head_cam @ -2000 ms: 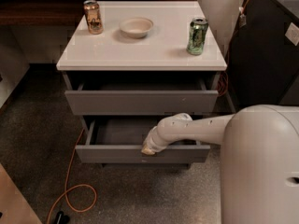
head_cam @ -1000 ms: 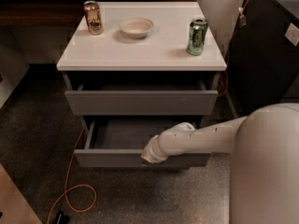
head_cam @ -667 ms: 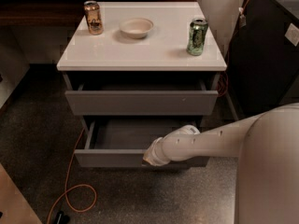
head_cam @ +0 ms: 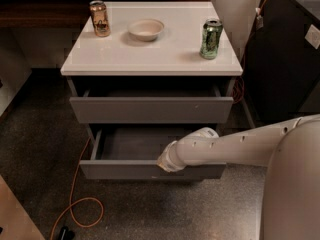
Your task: Place orange can into middle drawer
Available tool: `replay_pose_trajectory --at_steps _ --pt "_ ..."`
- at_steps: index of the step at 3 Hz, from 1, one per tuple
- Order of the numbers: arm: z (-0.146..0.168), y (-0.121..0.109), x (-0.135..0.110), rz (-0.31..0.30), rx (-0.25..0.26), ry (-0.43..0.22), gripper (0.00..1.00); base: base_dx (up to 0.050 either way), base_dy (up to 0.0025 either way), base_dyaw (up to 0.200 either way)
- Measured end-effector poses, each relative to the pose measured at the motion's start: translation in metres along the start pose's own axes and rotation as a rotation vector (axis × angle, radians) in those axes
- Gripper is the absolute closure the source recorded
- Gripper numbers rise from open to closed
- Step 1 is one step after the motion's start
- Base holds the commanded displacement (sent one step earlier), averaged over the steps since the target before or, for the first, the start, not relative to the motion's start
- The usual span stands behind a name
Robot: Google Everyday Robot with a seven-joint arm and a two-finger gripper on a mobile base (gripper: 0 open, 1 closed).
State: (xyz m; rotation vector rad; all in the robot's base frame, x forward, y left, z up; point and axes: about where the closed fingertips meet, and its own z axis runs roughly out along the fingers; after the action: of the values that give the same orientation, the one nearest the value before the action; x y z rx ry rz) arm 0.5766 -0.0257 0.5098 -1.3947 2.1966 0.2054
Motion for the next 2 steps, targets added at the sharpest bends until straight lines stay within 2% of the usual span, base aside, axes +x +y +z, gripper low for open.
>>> replay_pose_trajectory --at_steps 2 --pt "0.015 -0.047 -0.003 -0.009 0.003 0.005 0.99 0.0 0.0 0.0"
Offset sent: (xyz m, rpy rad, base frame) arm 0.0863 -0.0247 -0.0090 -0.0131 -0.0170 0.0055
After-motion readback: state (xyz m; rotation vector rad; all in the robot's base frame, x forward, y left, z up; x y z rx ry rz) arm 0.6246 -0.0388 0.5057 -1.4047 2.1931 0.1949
